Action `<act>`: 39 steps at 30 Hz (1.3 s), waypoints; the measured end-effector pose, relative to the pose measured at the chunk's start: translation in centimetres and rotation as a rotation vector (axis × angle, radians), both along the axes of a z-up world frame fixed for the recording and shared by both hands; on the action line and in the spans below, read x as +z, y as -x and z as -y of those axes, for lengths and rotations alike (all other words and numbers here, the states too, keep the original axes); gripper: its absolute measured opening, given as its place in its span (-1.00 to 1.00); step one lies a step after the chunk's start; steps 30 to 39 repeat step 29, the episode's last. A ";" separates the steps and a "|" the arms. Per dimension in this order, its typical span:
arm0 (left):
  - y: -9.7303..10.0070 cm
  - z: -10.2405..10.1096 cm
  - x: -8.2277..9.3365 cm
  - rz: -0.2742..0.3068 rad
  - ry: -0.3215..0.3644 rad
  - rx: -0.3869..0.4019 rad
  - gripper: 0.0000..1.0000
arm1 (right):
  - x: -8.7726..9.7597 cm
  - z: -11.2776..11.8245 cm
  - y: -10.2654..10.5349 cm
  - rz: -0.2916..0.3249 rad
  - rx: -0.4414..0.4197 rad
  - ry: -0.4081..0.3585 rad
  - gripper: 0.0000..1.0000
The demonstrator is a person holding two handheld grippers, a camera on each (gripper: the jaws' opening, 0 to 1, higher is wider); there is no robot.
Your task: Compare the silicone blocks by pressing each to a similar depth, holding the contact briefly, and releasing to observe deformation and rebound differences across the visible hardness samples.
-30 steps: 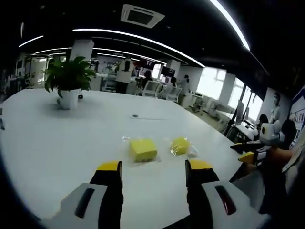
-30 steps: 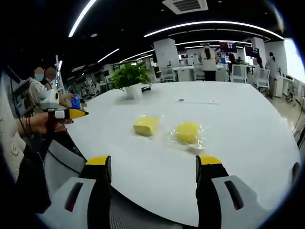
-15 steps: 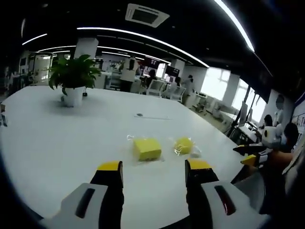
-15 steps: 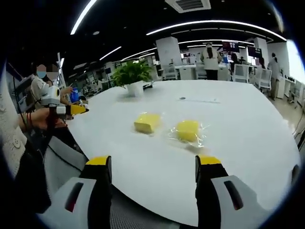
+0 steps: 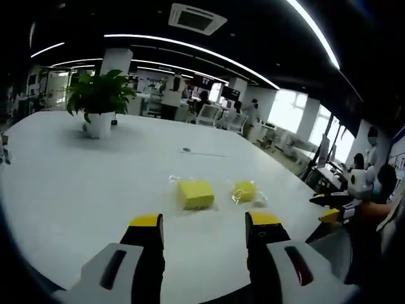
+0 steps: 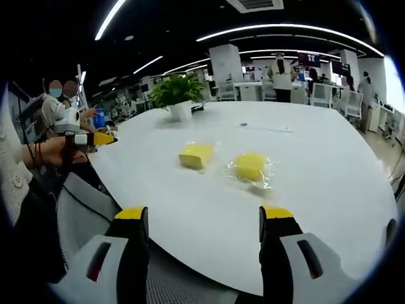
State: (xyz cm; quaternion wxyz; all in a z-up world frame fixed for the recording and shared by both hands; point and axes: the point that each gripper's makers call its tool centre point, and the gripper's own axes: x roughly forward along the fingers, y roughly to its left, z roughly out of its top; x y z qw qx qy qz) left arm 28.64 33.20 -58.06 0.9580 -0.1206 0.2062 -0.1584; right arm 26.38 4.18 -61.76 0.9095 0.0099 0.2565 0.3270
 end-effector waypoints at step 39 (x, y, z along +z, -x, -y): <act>-0.6 1.1 -0.7 -0.024 0.037 -0.010 -0.02 | -0.8 0.8 -0.1 -0.021 -0.022 0.016 0.28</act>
